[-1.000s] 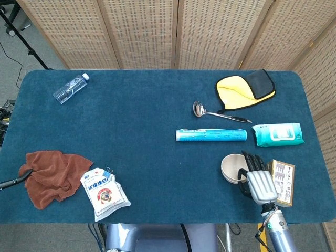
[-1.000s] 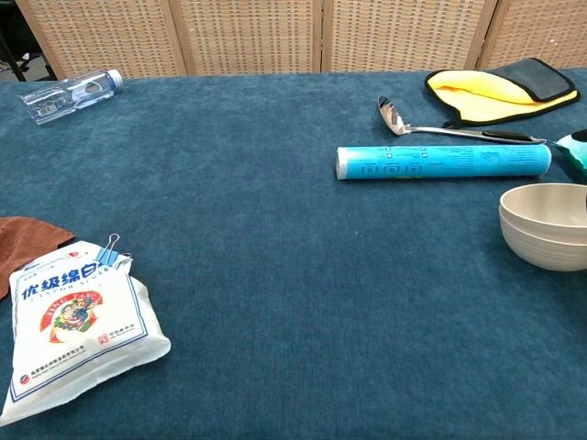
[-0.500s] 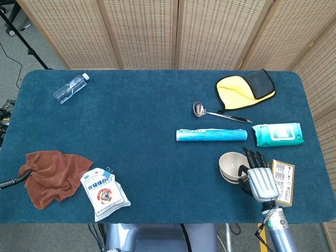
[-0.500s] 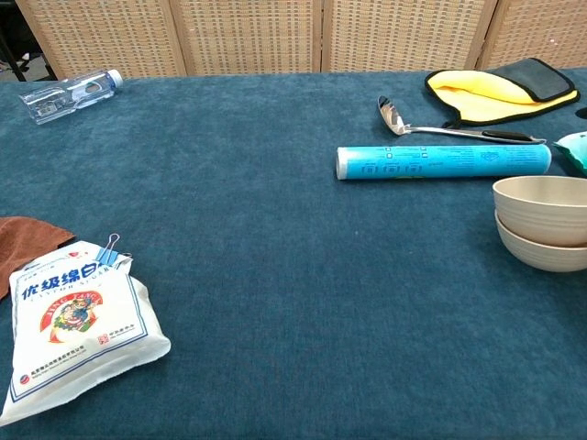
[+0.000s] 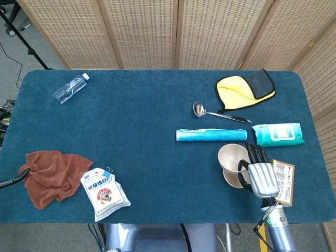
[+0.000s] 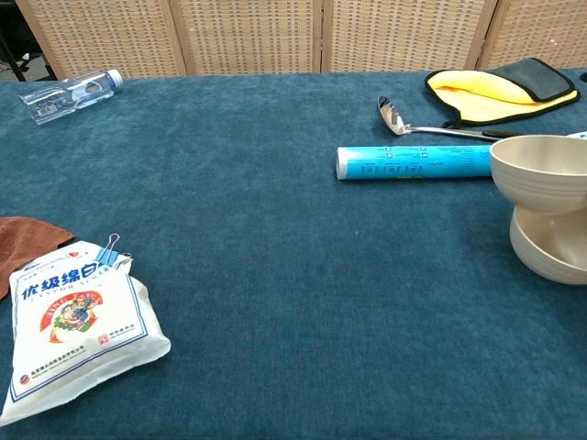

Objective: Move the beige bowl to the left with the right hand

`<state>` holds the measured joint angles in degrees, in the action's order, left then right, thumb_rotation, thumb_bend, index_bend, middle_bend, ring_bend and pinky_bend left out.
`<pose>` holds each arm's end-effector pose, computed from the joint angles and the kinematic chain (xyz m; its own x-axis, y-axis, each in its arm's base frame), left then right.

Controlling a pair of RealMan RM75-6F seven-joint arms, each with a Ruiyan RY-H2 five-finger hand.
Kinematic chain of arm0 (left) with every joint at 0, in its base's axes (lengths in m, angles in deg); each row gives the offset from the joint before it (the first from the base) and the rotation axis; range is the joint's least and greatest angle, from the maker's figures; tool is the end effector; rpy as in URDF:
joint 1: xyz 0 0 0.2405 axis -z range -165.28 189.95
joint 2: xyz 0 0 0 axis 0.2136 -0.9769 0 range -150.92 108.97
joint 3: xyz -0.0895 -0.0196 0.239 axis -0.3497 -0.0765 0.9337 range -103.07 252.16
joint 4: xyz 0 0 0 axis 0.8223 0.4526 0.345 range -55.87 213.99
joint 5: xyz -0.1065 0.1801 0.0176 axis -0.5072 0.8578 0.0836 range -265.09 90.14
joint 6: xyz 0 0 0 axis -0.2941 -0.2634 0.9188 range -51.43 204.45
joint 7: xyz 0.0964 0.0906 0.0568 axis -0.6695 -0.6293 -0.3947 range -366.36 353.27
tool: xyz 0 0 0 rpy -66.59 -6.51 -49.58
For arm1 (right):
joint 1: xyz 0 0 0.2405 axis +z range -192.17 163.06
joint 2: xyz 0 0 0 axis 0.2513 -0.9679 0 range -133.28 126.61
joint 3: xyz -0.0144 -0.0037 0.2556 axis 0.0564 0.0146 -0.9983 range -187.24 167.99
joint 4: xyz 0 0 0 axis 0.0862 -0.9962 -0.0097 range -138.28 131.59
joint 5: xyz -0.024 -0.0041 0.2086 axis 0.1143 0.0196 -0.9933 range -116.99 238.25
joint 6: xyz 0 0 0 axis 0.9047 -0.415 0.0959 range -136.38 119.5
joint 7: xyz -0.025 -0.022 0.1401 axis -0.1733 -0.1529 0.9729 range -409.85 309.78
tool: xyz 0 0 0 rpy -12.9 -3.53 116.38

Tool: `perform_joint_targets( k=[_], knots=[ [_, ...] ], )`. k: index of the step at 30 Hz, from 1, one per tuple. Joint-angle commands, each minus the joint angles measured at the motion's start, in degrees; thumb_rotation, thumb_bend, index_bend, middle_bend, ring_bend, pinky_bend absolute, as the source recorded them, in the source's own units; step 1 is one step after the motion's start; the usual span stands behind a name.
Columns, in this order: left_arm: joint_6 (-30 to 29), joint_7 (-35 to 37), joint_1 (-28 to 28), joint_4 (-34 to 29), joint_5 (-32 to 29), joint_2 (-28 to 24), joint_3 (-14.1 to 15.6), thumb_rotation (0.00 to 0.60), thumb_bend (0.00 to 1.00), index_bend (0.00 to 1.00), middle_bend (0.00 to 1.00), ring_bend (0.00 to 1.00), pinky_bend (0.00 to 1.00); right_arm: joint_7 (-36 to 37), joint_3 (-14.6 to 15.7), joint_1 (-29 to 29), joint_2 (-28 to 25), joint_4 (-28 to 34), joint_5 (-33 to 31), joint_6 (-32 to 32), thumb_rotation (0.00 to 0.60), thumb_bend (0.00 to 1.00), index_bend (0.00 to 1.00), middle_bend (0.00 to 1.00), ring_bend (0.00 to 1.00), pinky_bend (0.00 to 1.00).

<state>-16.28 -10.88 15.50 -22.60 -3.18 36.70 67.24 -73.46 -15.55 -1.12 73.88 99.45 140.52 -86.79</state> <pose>-0.2810 0.1833 0.2093 0.4095 -0.1894 0.8924 0.9112 0.0356 -0.4105 -0.2258 -0.2212 0.0733 0.3887 -0.0636 0.9192 -0.9176 -0.1165 0.3800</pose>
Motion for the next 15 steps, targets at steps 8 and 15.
perform_joint_targets(
  k=[8,15],
  knots=[
    [-0.21,0.20,-0.10,-0.01,-0.25,-0.15,-0.21,0.200,0.00,0.00,0.00,0.00,0.00,-0.75,-0.71,0.74,0.46,1.92,0.82,-0.65,0.600,0.41,0.55,0.00,0.00,0.00],
    [-0.52,0.75,-0.30,-0.22,-0.55,-0.65,-0.47,0.200,0.00,0.00,0.00,0.00,0.00,-2.79,-1.05,1.53,1.27,3.97,0.97,-0.56,0.600,0.41,0.55,0.00,0.00,0.00]
  ],
)
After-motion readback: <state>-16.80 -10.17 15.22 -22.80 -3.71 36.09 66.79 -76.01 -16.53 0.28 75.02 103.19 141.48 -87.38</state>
